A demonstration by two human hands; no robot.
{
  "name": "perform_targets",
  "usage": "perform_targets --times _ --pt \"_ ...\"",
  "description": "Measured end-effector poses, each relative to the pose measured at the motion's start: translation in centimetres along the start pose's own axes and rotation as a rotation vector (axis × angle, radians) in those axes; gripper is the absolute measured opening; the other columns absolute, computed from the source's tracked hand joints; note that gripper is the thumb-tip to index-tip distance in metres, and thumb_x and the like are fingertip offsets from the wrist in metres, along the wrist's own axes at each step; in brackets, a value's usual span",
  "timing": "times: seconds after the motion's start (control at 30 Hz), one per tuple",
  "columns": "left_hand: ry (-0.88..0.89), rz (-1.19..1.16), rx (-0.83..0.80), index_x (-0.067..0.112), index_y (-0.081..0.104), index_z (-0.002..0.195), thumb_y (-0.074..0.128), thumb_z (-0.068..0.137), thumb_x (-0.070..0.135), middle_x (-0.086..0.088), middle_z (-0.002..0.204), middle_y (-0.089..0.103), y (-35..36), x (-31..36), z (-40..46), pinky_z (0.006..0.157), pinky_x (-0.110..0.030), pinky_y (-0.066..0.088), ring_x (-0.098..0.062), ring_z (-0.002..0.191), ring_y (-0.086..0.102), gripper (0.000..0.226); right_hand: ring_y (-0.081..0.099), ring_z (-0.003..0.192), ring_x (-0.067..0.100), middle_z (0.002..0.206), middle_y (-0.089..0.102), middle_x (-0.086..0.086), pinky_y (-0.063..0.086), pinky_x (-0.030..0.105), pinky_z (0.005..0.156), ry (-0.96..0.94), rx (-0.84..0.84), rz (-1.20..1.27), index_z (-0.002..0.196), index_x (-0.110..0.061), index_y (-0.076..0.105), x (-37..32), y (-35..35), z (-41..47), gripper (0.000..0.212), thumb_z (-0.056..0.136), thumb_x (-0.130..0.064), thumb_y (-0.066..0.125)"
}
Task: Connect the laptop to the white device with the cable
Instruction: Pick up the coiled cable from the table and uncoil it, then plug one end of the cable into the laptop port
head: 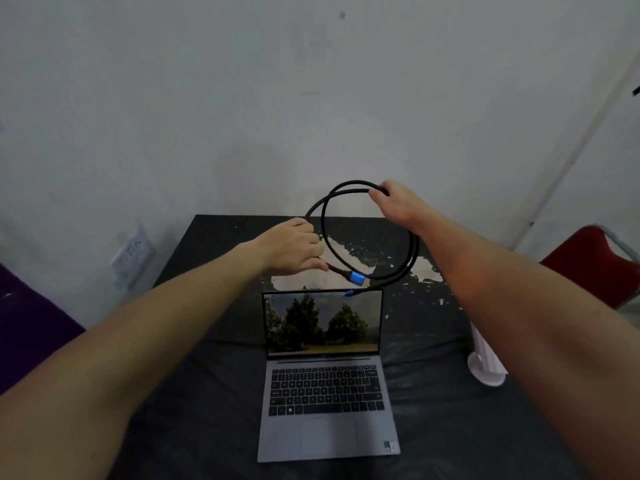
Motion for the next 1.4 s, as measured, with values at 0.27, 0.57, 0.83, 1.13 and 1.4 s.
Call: perform_targets --times 0.27,0.57,0.83,1.13,1.4 --pt "-0.131 -0.168 0.029 0.011 0.039 0.145 0.045 0.093 -0.006 -0.011 0.113 0.062 5.6 -3.5 2.8 0.09 -0.042 0.049 -0.028 0.094 0.06 0.055 0.056 0.084 0.024 0.084 0.058 -0.001 0.039 0.033 0.065 -0.037 0.015 0.039 0.104 -0.014 0.056 2.7 3.6 7.6 0.019 0.1 -0.026 0.041" --pt "-0.281 -0.232 0.094 0.013 0.053 0.108 0.03 0.1 0.048 -0.007 0.087 0.063 9.5 -9.1 4.2 0.071 -0.037 0.05 -0.022 0.072 0.056 0.043 0.055 0.086 0.021 0.096 0.06 0.002 0.042 0.032 0.076 -0.157 0.111 -0.004 0.108 -0.016 0.059 0.5 3.8 16.1 0.024 0.097 -0.03 0.043" --pt "-0.255 -0.321 -0.132 0.02 0.049 0.116 0.036 0.104 0.04 0.0 0.09 0.063 15.9 -9.7 2.1 0.069 -0.036 0.045 -0.019 0.069 0.055 0.027 0.061 0.099 0.033 0.101 0.062 0.009 0.046 0.042 0.089 -0.054 -0.062 -0.064 0.109 -0.018 0.055 5.9 12.4 15.9 0.023 0.097 -0.028 0.038" --pt "-0.302 -0.533 -0.323 0.038 0.034 0.1 0.033 0.105 0.044 0.006 0.08 0.054 23.5 -8.3 -4.3 0.069 -0.043 0.042 -0.021 0.067 0.052 0.008 0.052 0.108 0.029 0.096 0.057 -0.001 0.027 0.048 0.101 -0.083 -0.196 -0.243 0.112 -0.02 0.056 9.8 22.5 12.5 0.019 0.101 -0.024 0.042" --pt "-0.403 -0.543 -0.487 0.023 0.047 0.109 0.031 0.106 0.039 0.002 0.09 0.058 27.9 -7.5 -7.9 0.075 -0.04 0.038 -0.021 0.077 0.052 0.023 0.06 0.107 0.035 0.117 0.065 0.013 0.048 0.047 0.095 0.017 -0.434 -0.267 0.118 -0.014 0.059 9.2 28.3 11.9 0.026 0.099 -0.024 0.046"
Point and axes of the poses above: each hand's wrist, its own z-axis towards the middle knuckle, its own y-axis out of the palm, x = y × z, the point moved 3 cm from there along z, towards the middle knuckle
